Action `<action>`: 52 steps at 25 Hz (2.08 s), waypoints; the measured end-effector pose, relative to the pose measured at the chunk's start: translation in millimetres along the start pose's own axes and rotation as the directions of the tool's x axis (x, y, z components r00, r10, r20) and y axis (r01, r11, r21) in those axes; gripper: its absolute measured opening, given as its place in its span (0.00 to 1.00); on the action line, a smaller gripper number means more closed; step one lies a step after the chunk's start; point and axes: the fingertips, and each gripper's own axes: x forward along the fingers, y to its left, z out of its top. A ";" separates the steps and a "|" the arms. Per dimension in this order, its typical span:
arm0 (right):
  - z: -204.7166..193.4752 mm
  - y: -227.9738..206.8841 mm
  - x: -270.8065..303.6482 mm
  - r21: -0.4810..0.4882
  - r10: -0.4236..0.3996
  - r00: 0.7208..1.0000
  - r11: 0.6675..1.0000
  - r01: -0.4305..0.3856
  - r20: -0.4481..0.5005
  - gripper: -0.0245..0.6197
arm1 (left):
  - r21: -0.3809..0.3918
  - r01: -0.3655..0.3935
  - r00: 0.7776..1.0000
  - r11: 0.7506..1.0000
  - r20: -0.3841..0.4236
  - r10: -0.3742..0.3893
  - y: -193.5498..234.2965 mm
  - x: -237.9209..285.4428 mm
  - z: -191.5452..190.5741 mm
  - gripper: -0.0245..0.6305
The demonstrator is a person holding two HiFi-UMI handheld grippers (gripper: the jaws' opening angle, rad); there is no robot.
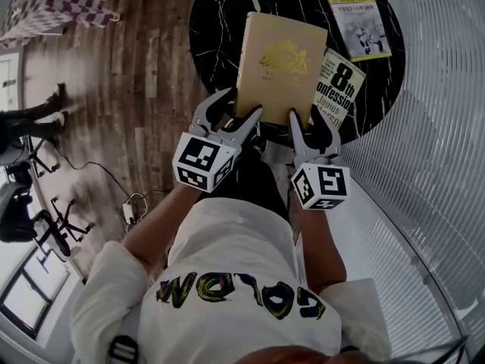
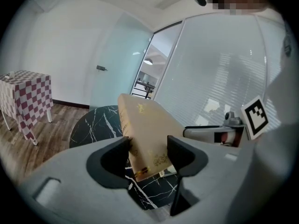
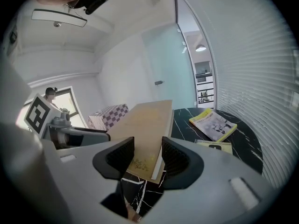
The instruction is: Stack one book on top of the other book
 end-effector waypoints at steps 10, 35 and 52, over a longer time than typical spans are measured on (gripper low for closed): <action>-2.0 -13.4 -14.7 0.013 -0.043 0.999 0.999 0.043 0.011 0.33 | 0.012 0.041 0.999 0.999 -0.009 -0.041 -16.8 8.9 -1.1 0.43; -18.6 -91.4 -101.0 0.098 -0.256 0.966 0.963 0.252 0.033 0.34 | 0.064 0.246 0.967 0.967 -0.078 -0.241 -118.8 57.3 -13.3 0.43; -25.2 -111.0 -88.1 0.114 -0.265 0.964 0.958 0.262 0.015 0.34 | 0.065 0.253 0.964 0.965 -0.105 -0.246 -116.4 81.5 -18.6 0.43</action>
